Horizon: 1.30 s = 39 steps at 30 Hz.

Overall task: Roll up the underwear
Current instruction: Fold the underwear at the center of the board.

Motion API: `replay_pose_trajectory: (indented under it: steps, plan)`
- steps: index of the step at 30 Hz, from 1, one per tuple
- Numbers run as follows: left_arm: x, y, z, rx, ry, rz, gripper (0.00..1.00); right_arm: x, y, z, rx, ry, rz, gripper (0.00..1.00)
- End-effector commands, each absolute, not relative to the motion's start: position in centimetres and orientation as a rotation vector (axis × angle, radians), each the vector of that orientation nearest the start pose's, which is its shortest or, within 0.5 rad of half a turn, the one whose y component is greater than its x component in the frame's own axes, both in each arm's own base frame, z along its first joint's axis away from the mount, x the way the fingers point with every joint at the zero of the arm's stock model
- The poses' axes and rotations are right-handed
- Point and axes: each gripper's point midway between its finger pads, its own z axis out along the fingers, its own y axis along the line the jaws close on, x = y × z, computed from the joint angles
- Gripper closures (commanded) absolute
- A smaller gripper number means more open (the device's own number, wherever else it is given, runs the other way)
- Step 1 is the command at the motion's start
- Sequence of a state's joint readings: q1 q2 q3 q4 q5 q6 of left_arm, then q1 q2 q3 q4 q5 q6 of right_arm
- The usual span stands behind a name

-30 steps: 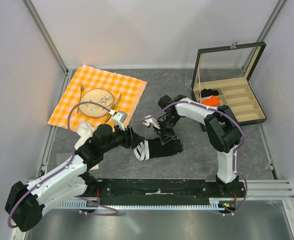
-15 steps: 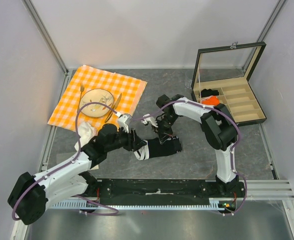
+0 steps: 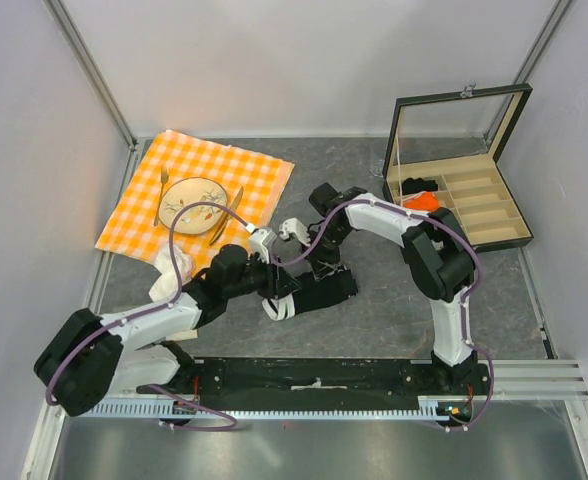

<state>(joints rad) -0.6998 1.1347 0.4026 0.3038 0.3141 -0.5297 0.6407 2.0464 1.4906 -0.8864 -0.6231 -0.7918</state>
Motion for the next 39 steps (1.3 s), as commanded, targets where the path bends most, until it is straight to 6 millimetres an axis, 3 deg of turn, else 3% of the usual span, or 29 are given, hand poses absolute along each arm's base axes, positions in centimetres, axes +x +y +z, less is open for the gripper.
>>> replay_pose_trajectory:
  steps: [1, 3, 7, 13, 16, 22, 25, 33, 39]
  plan:
    - [20.3, -28.6, 10.0, 0.420, 2.113, -1.116, 0.60, 28.2, 30.4, 8.8, -1.701, 2.020, 0.948, 0.64]
    - [20.5, -28.9, 9.5, 0.419, 2.124, -1.110, 0.62, 28.5, 29.7, 9.6, -1.667, 2.013, 0.945, 0.58]
    - [20.9, -28.9, 7.0, 0.389, 2.207, -1.061, 0.66, 28.2, 28.6, 9.9, -1.621, 2.021, 0.970, 0.57]
    - [20.5, -27.4, 3.7, 0.326, 2.303, -0.974, 0.69, 27.2, 28.0, 7.9, -1.601, 2.078, 1.012, 0.56]
    - [20.1, -27.4, 3.8, 0.365, 2.290, -0.990, 0.63, 27.6, 28.4, 7.6, -1.588, 2.093, 1.024, 0.54]
    - [20.4, -27.2, 6.0, 0.419, 2.224, -0.971, 0.55, 27.4, 28.0, 6.3, -1.594, 2.134, 1.017, 0.52]
    - [20.4, -26.5, 5.2, 0.419, 2.269, -0.913, 0.55, 26.8, 27.8, 6.1, -1.603, 2.137, 1.041, 0.52]
    - [20.2, -24.0, 1.5, 0.306, 2.419, -0.747, 0.55, 25.7, 28.5, 9.1, -1.672, 1.962, 1.093, 0.44]
    - [21.3, -23.9, 2.8, 0.281, 2.379, -0.713, 0.53, 24.7, 29.6, 6.9, -1.827, 1.925, 0.977, 0.37]
